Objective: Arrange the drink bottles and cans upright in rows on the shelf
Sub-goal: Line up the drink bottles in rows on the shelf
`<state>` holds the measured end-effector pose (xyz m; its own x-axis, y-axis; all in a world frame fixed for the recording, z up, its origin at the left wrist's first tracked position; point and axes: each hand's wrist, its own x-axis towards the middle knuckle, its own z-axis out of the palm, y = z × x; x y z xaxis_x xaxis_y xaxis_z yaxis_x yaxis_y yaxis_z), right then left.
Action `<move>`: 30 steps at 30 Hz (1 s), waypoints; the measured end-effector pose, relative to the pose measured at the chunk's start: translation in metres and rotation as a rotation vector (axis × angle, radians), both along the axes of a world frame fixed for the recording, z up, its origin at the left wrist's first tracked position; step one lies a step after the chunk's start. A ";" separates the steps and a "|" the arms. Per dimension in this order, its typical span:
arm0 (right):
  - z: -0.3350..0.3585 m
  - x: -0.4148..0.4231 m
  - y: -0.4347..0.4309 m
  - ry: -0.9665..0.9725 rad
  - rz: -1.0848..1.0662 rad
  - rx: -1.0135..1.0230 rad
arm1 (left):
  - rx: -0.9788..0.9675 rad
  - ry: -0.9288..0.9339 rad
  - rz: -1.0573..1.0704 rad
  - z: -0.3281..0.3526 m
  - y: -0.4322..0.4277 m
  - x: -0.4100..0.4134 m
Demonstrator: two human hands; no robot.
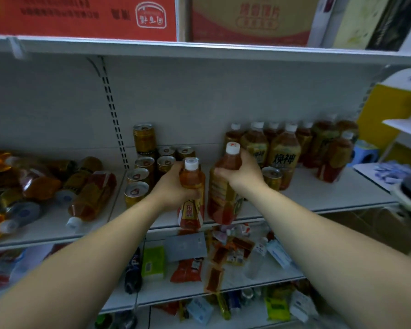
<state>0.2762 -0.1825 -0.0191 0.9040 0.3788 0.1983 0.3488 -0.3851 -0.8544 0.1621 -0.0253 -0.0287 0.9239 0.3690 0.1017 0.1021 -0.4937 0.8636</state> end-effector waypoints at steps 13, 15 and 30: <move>0.025 -0.004 -0.083 0.012 -0.199 0.344 | 0.000 -0.067 -0.039 0.012 -0.064 0.011; 0.031 0.015 -0.111 -0.012 -0.201 0.322 | 0.005 -0.079 -0.077 0.017 -0.090 0.027; 0.011 0.186 -0.319 -0.049 -0.361 0.250 | -0.064 -0.113 0.000 -0.001 -0.285 0.192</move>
<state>0.4620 -0.5010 -0.0084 0.9567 -0.0249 0.2899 0.2724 -0.2729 -0.9227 0.3536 -0.3107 -0.0294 0.9079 0.3776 0.1818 0.0018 -0.4372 0.8994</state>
